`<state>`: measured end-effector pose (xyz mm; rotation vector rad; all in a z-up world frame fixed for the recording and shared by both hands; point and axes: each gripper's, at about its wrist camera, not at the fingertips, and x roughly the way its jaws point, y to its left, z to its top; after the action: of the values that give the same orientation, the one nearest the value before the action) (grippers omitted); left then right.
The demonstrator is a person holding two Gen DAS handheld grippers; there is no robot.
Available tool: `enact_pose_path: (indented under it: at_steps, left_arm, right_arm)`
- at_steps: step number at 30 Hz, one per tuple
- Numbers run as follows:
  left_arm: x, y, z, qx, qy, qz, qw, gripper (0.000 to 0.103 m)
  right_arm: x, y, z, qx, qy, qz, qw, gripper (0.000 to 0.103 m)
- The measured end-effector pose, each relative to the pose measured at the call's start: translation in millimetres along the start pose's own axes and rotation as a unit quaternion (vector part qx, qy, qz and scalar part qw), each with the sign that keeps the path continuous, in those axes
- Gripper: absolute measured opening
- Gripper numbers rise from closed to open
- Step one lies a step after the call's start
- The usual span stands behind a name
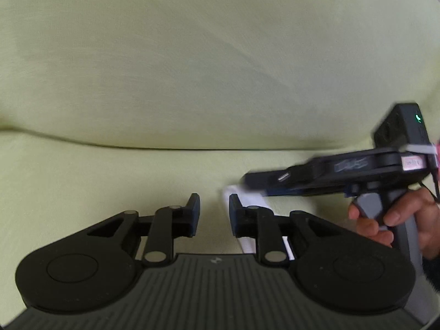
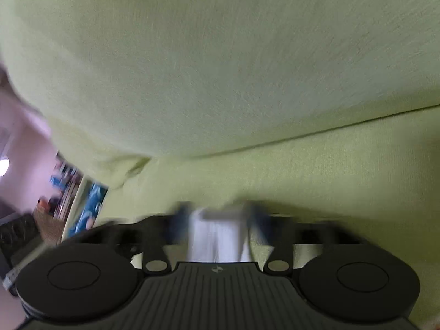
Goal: Fold clothes
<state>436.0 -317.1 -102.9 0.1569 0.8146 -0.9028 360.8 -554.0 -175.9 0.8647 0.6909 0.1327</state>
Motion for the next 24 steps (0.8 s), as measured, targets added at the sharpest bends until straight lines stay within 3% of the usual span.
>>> enact_pose_path:
  at_steps: [1,5,7,9,11,14,16,18,22,23,24]
  left_arm:
    - [-7.2,-6.5,-1.7,0.005,-0.004,-0.002,1.0000,0.017]
    - [-25.4,-50.3,-14.0,0.045,-0.004,-0.054,0.9975,0.018]
    - [-19.2,-74.9,-21.7,0.066,0.016,-0.073,0.9950,0.018]
    - [-12.6,-94.8,-27.6,0.073,0.038,-0.107,0.9909,0.018]
    - [-6.2,-112.4,-30.6,0.069,0.049,-0.143,0.9861,0.018]
    - [9.7,-133.6,-31.7,0.054,0.067,-0.176,0.9806,0.019]
    - [15.9,-140.4,-34.3,0.045,0.079,-0.183,0.9789,0.019]
    - [19.6,-146.2,-41.0,0.043,0.086,-0.184,0.9782,0.019]
    - [5.3,-141.1,-53.7,0.040,0.082,-0.169,0.9813,0.019]
    - [-2.6,-135.3,-56.1,0.033,0.080,-0.166,0.9823,0.019]
    - [-7.6,-128.7,-57.4,0.025,0.077,-0.162,0.9834,0.019]
  right_arm:
    - [-9.3,-0.7,4.6,-0.003,-0.011,-0.005,1.000,0.093]
    - [-54.7,-11.2,14.9,0.007,-0.017,-0.003,1.000,0.092]
    - [-90.2,-25.4,16.5,0.020,-0.035,0.008,0.999,0.086]
    - [-127.9,-42.6,12.8,0.033,-0.058,0.014,0.998,0.068]
    - [-167.3,-62.7,4.2,0.046,-0.084,0.013,0.995,0.059]
    - [-198.7,-105.3,-18.7,0.081,-0.083,-0.024,0.993,0.050]
    - [-200.6,-131.4,-30.2,0.112,-0.077,-0.022,0.990,0.044]
    - [-197.8,-153.0,-38.9,0.139,-0.070,-0.004,0.988,0.032]
    - [-180.4,-161.9,-34.1,0.126,-0.060,0.033,0.990,0.015]
    - [-173.3,-161.7,-32.3,0.123,-0.052,0.038,0.990,0.006]
    - [-167.4,-161.2,-31.1,0.119,-0.046,0.042,0.991,0.005]
